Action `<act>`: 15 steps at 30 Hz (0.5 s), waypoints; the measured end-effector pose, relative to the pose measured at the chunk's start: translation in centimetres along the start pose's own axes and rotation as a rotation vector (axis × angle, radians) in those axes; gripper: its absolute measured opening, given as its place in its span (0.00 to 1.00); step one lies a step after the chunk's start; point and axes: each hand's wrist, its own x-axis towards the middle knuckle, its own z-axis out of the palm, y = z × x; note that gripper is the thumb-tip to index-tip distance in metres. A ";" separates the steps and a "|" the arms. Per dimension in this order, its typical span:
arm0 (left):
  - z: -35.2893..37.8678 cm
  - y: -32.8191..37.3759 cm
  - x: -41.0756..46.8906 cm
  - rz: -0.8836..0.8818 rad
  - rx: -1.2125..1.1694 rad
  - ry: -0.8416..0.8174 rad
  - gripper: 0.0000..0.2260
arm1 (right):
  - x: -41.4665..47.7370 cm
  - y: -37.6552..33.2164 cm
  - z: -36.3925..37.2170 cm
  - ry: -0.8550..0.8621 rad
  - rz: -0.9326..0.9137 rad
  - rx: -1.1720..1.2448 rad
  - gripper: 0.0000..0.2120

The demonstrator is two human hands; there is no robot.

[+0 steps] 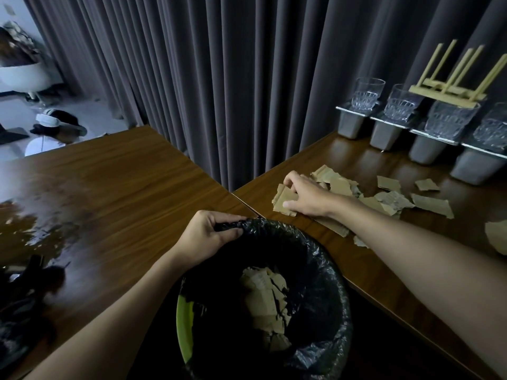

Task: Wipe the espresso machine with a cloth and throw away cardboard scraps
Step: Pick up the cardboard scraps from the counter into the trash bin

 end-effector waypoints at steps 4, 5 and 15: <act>0.1 0.1 -0.1 -0.004 0.005 0.011 0.11 | 0.1 -0.3 0.0 0.080 0.084 0.225 0.26; 0.1 0.2 -0.1 -0.008 0.002 0.010 0.11 | -0.1 -0.4 -0.2 0.143 0.083 0.306 0.20; 0.2 0.6 -0.2 -0.087 -0.041 0.005 0.10 | -10.3 -3.2 0.5 0.106 -0.077 0.587 0.18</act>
